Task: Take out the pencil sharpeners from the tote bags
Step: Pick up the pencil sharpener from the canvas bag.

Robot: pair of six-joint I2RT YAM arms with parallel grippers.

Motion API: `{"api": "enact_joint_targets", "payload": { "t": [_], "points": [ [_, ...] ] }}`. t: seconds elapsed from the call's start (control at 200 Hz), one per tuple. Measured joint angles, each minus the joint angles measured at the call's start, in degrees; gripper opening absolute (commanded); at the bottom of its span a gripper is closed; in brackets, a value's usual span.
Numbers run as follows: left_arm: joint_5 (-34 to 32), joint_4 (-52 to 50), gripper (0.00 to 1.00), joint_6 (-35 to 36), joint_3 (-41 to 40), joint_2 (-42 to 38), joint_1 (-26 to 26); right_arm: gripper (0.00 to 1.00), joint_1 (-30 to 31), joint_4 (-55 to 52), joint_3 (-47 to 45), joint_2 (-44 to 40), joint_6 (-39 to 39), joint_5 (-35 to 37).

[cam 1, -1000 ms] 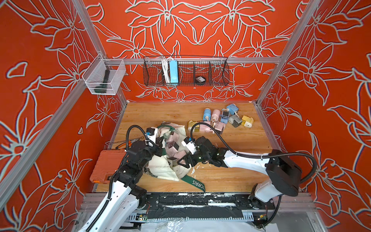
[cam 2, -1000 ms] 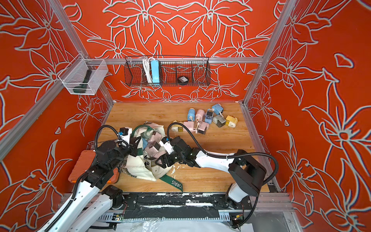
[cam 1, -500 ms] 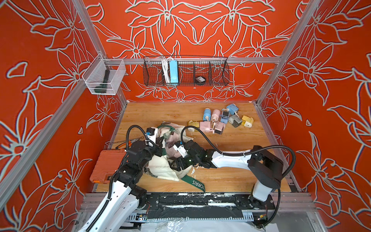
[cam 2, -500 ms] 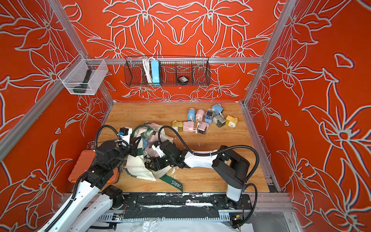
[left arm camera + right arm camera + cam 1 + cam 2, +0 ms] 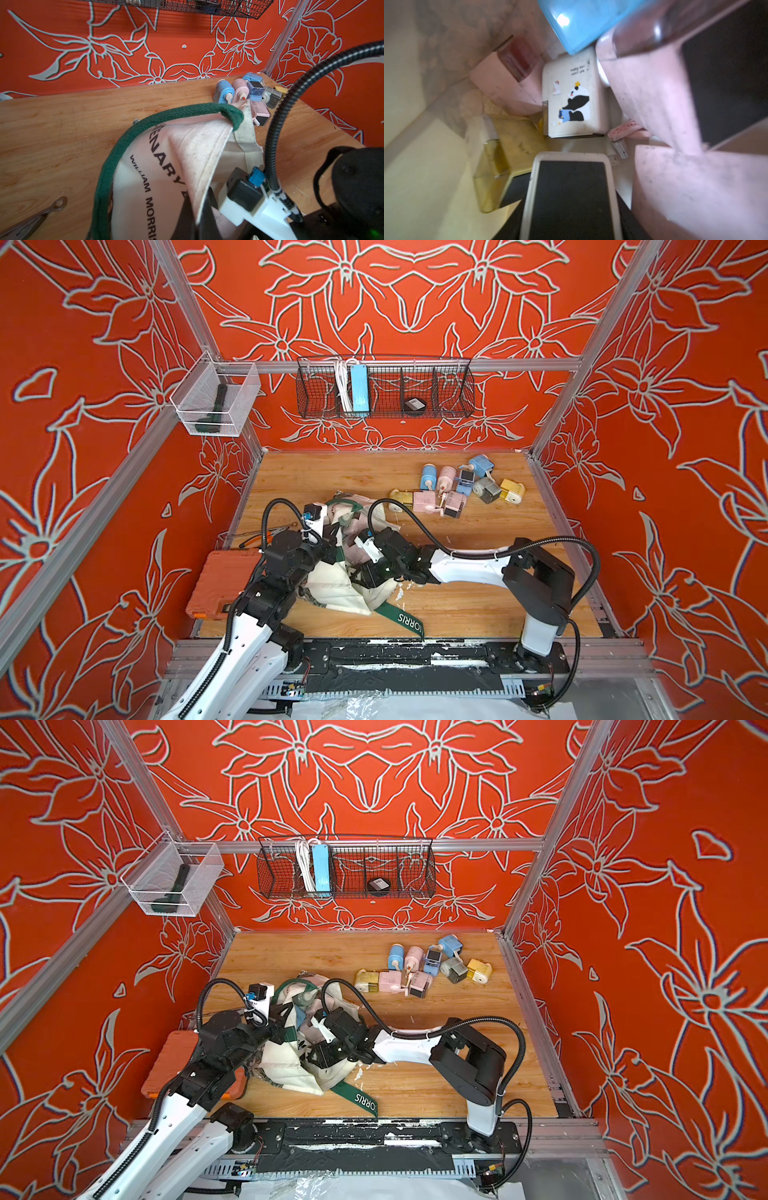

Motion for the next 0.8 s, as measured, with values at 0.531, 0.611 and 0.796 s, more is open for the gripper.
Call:
{"api": "enact_joint_targets", "payload": {
  "t": [0.531,0.611,0.796],
  "points": [
    [0.37,-0.04,0.00,-0.02,0.02,-0.28,-0.02,0.34,-6.91,-8.90,-7.30,-27.93,-10.05,9.22],
    [0.42,-0.04,0.00,-0.02,0.00,-0.33,0.00,0.34,-11.34,-10.45,-9.16,-30.86,-10.16,10.43],
    [0.44,-0.07,0.00,-0.04,0.02,-0.39,-0.02,0.34,-21.90,-12.90,-10.40,-35.32,-9.16,15.15]
  ]
}}
